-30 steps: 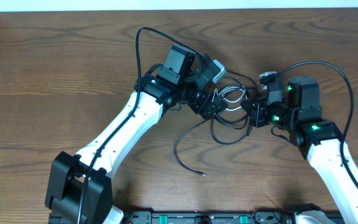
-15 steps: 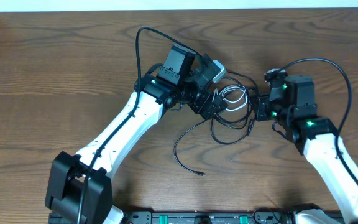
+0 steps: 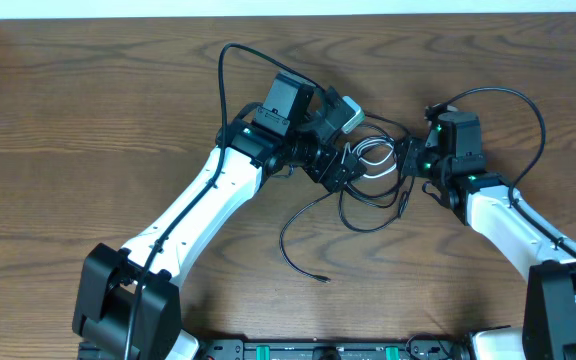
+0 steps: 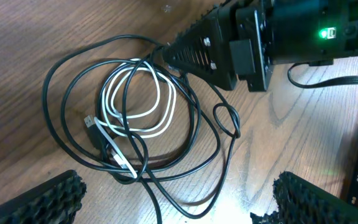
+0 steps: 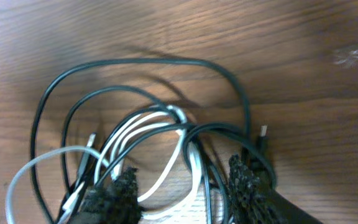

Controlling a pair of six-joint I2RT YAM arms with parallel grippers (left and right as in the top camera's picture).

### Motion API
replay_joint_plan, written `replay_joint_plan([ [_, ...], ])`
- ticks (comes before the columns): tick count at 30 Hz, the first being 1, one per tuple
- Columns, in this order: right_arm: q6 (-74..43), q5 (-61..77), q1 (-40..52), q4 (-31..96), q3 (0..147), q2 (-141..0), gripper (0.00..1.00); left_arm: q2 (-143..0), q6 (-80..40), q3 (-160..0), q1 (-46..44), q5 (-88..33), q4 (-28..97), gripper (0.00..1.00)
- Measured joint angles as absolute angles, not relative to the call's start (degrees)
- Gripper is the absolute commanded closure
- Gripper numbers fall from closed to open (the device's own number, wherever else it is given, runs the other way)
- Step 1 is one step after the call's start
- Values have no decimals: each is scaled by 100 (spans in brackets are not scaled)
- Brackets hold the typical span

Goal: Untangle cables

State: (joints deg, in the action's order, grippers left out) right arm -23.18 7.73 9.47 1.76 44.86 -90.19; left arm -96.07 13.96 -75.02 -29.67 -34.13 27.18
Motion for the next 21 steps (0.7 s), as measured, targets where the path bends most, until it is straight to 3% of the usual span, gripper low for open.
replay_joint_plan([
  [4,-2443,685,908,163,4488,-9201,58,-9607,1396,-7502,-2967,-3411,2718,2],
  [21,-3352,777,821,-707,4488,-9607,65,-9609,1396,-7502,-2967,-3411,2718,2],
])
